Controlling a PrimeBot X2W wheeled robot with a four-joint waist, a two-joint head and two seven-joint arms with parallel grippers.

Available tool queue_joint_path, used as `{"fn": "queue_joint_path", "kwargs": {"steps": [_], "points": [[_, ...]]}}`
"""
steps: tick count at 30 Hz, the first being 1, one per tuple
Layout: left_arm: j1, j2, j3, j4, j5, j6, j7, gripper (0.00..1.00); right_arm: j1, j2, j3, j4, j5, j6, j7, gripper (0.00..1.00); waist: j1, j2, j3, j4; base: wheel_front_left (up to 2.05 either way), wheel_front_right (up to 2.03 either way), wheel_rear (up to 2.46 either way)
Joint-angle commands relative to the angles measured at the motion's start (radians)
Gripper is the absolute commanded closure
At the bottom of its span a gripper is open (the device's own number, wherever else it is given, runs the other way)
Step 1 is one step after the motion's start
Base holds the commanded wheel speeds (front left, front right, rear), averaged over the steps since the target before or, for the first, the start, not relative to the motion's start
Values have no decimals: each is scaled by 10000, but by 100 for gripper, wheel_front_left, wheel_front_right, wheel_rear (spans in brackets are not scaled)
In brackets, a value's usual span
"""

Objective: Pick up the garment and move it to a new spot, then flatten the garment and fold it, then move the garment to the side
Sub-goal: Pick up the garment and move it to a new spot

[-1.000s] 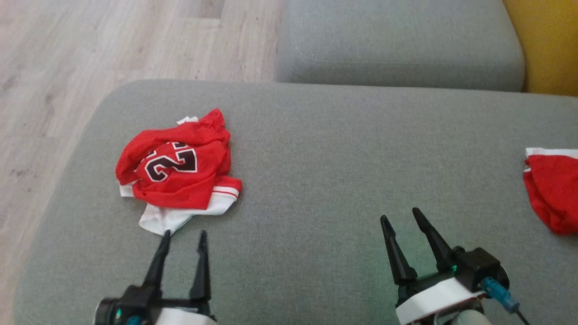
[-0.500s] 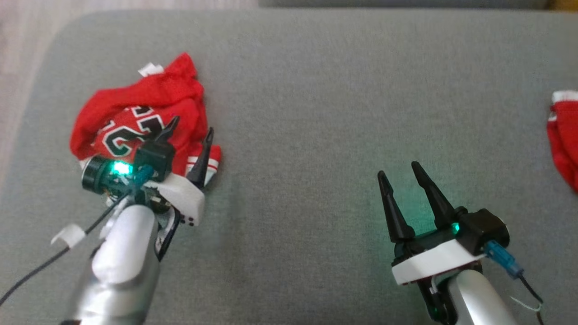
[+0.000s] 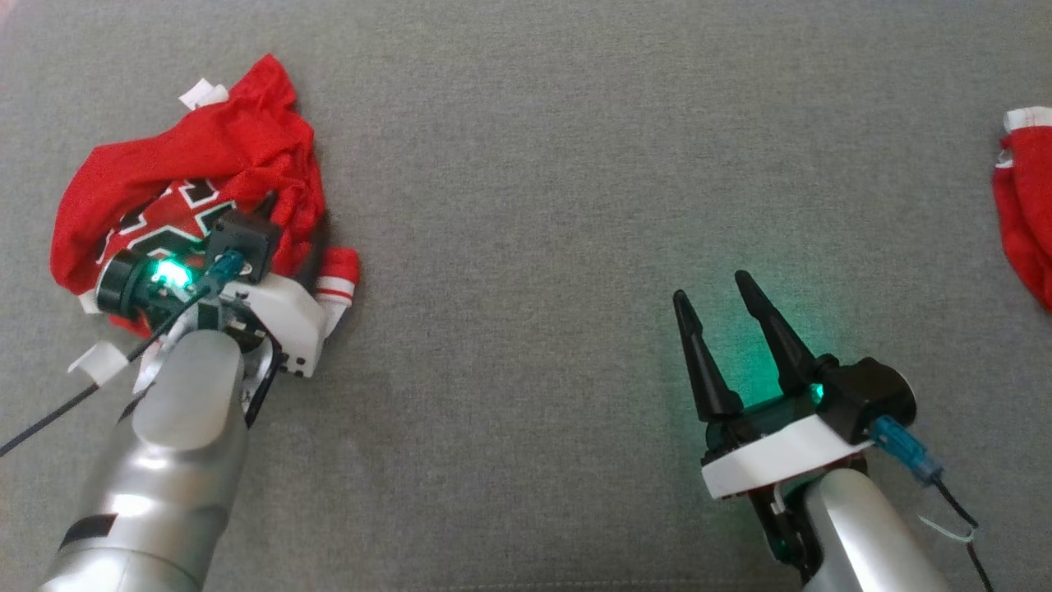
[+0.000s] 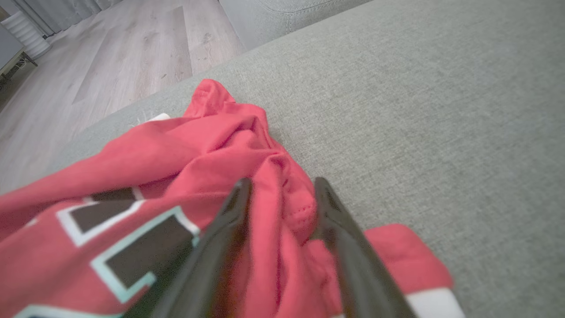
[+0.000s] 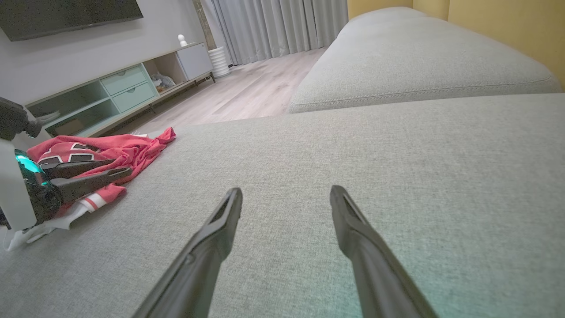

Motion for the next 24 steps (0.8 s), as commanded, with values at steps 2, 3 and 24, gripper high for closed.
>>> {"fn": "queue_joint_path", "kwargs": {"steps": [2,3,24], "points": [[-486,461,211,-22,25,40,-147,100,-183,-18,260,-213,-7,-9,-109,0,-1,0,-34,-50,0,0,0],[-538,458,201,75,-9,23,-254,100,-198,-18,277,-171,0,-9,-109,0,-1,0,-78,-86,0,0,0],[-620,-1341,-973,-3736,-1116,-177,-1893,100,195,-18,265,172,238,-9,-109,0,-1,0,-1636,-1432,0,0,0]]}}
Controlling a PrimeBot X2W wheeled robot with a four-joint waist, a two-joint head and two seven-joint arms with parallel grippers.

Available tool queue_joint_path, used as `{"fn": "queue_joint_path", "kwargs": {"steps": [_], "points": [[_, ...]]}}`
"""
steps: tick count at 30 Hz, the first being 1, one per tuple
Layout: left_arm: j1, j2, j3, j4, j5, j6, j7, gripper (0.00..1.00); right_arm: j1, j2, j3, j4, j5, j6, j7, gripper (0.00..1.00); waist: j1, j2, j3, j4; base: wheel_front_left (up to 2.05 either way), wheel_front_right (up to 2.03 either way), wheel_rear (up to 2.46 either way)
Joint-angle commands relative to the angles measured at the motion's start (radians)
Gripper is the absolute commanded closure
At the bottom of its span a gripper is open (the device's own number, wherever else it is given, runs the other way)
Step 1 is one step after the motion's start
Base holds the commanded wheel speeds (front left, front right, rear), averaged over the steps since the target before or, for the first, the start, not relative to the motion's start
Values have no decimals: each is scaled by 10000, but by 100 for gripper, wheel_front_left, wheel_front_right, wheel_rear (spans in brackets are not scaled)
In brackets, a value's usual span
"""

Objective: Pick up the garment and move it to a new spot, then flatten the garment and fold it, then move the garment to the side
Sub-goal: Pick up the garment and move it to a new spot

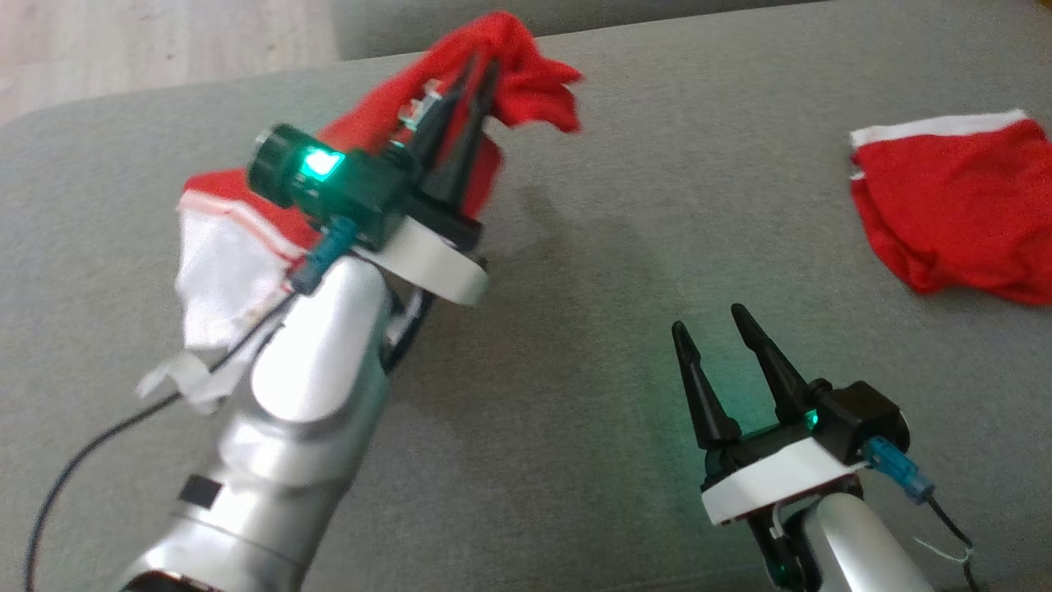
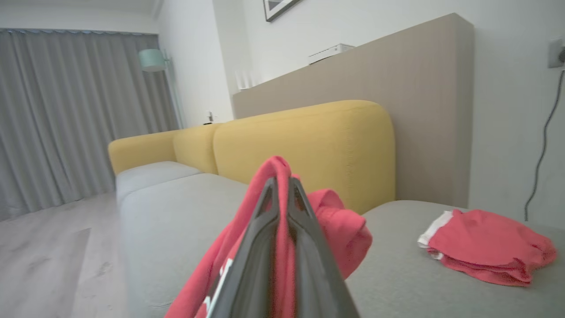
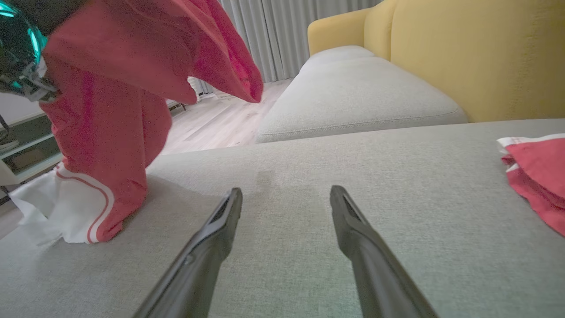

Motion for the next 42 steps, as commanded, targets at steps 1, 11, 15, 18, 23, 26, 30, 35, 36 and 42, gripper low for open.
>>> {"fn": "queue_joint_path", "kwargs": {"steps": [1,11,15,18,23,26,30,35,36,42], "points": [[-70,115,-52,-518,-195,17,-46,100,-175,-18,207,-293,94,-9,-109,0,2,0,12,-370,0,0,0],[72,65,-3888,-773,-2287,777,1233,0,-424,-18,599,-436,484,-9,-109,0,2,0,562,-1464,0,0,0],[-65,64,-4537,-672,-2637,1080,1153,0,-428,-18,474,-446,508,-9,-109,0,2,0,549,-1433,0,0,0],[-285,64,-4424,-455,-2746,1449,769,0,-367,-18,366,-425,432,-9,-109,0,2,0,400,-1223,0,0,0],[-434,389,-3863,-162,-2741,1930,296,0,-291,-18,157,-414,299,-9,-109,0,2,0,124,-752,0,0,0],[-98,1095,-3180,-253,-2870,2330,65,0,-256,-18,48,-427,182,-9,-109,0,2,0,-120,-422,0,0,0],[1216,2139,-2074,-1070,-3094,2973,-37,0,-119,-18,-319,-466,133,-9,-109,0,2,0,-374,66,0,0,0],[3502,2854,-1081,-2531,-3013,3389,-45,0,129,-18,-458,-429,-82,-9,-109,0,2,0,-592,590,0,0,0],[3928,2867,-959,-2707,-3018,3411,-46,0,179,-18,-453,-405,-117,-9,-109,0,2,0,-640,672,0,0,0],[5634,2514,-466,-3143,-3018,3314,-47,0,374,-18,-431,-342,-150,-9,-109,0,2,0,-804,899,0,0,0]]}}
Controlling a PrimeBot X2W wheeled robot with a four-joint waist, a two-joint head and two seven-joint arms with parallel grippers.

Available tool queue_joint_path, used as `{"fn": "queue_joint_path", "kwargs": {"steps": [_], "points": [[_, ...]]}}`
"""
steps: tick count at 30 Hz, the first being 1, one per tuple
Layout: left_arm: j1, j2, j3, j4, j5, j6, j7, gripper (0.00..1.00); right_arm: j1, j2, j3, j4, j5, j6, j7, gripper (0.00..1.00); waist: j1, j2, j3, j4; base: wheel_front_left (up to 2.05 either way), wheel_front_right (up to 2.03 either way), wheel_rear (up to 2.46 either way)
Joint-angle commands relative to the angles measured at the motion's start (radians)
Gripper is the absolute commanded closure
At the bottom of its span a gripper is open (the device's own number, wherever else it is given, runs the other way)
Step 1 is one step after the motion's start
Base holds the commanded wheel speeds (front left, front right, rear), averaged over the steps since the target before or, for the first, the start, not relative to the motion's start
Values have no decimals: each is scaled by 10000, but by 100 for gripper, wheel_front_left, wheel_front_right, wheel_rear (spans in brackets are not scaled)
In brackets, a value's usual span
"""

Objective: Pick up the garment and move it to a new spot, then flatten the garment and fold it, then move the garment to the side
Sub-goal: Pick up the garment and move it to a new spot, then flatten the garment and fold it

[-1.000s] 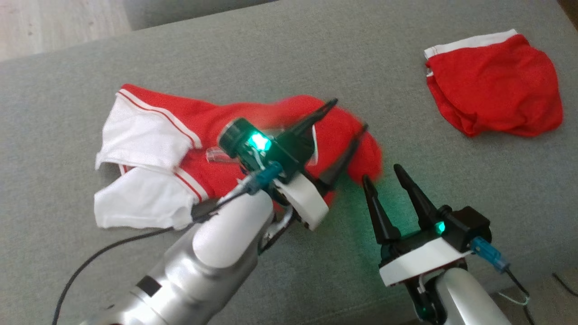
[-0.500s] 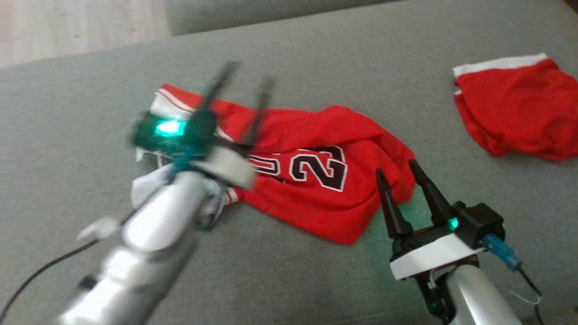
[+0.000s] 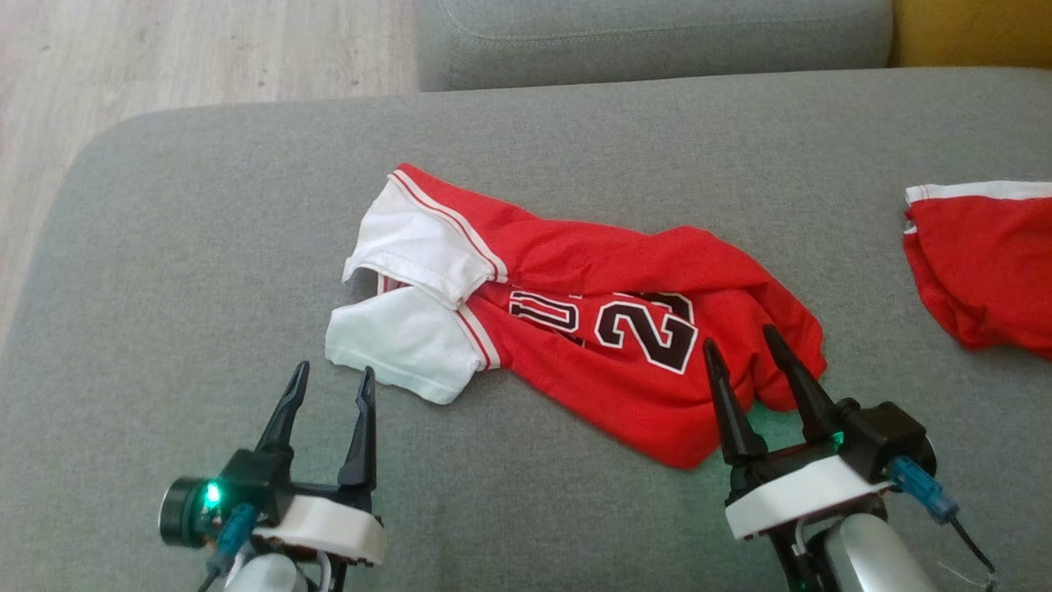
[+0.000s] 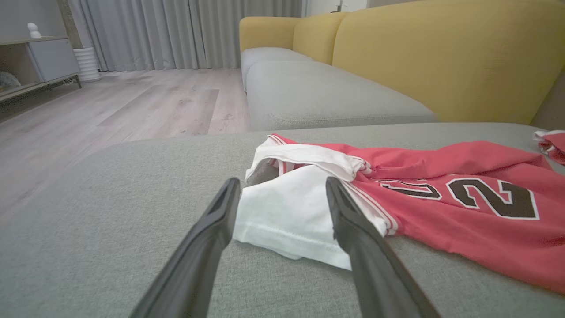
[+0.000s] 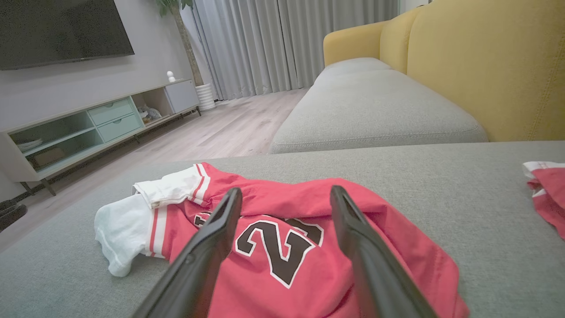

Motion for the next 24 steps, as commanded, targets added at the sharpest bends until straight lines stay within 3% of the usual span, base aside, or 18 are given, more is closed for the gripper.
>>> {"fn": "queue_joint_path", "kwargs": {"steps": [1,5,13,24], "points": [[-428,13,606,-379,66,-22,-80,0,-127,-22,250,-281,-39,-9,-109,0,1,0,-22,17,0,0,0],[-469,-23,727,-48,201,-297,-81,0,-190,-22,392,-302,-18,-9,-109,0,1,0,106,-94,0,0,0],[-2079,114,851,2059,205,-298,764,0,-436,-22,395,-376,-27,-9,-109,0,1,0,946,-578,0,0,0],[-3268,163,747,4160,24,-809,1464,0,-684,-22,308,-430,-26,-9,-109,0,1,0,1517,-912,0,0,0]]}}
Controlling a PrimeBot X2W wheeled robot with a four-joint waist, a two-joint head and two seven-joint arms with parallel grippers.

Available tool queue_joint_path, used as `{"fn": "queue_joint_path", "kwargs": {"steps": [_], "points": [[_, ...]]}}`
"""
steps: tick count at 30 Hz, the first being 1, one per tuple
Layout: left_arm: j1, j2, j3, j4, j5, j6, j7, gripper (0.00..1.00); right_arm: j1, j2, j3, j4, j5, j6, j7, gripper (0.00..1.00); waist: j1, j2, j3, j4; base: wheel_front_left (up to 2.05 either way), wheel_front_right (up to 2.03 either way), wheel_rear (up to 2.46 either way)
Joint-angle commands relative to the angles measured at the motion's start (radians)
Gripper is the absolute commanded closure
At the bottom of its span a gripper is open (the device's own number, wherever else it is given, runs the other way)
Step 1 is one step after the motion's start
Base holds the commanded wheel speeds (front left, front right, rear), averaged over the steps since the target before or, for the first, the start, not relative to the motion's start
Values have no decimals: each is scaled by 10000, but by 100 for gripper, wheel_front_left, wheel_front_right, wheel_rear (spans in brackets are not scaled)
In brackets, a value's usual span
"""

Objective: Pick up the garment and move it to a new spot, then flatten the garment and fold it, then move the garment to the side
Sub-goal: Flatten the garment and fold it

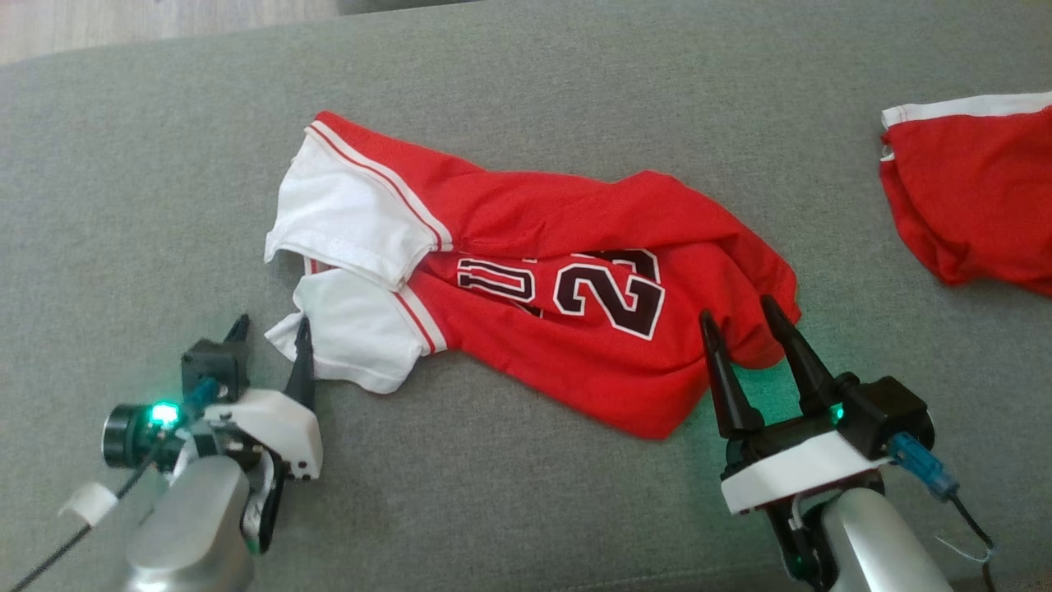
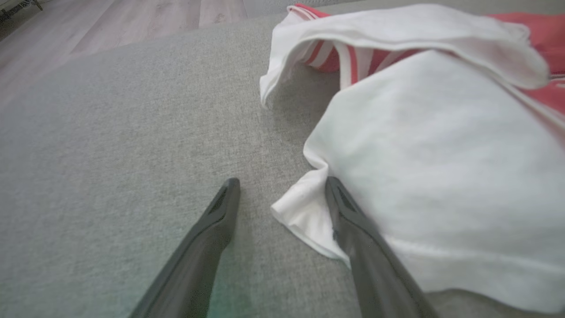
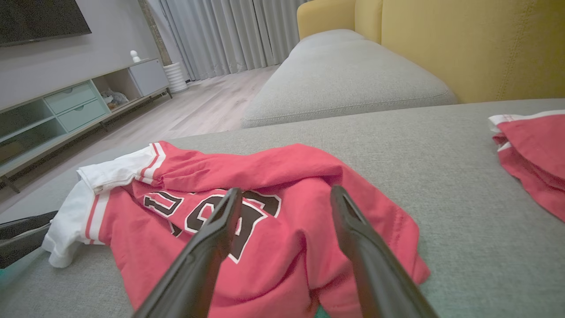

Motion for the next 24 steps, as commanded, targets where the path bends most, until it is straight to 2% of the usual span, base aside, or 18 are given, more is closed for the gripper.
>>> {"fn": "queue_joint_path", "kwargs": {"steps": [1,2,3,4,5,6,11,19,24], "points": [[-478,283,257,19,-99,-114,133,0,-226,-22,188,-332,-25,-9,-109,0,-2,0,43,-51,0,0,0],[-513,253,227,138,-139,-193,211,0,-238,-22,172,-332,-21,-9,-109,0,-2,0,47,-63,0,0,0],[-541,225,194,238,-168,-260,275,24,-247,-22,157,-329,-15,-9,-109,0,-2,0,44,-70,0,0,0],[-557,205,141,319,-176,-337,327,53,-253,-22,147,-323,-11,-9,-109,0,-2,0,34,-72,0,0,0],[-559,175,107,384,-204,-406,363,73,-256,-22,138,-316,-6,-9,-109,0,-2,0,17,-69,0,0,0],[-553,151,80,432,-225,-454,373,98,-258,-22,137,-308,0,-9,-109,0,-2,0,-10,-65,0,0,0],[-440,96,-37,509,-258,-620,160,100,-241,-22,172,-271,38,-9,-109,0,-2,0,-232,10,0,0,0],[-69,187,153,20,-319,-372,-838,100,-55,-22,168,-195,48,-9,-109,0,-2,0,-820,280,0,0,0],[522,343,139,-754,-337,-254,-1009,100,211,-22,129,-124,72,-9,-109,0,-2,0,-1357,652,0,0,0]]}}
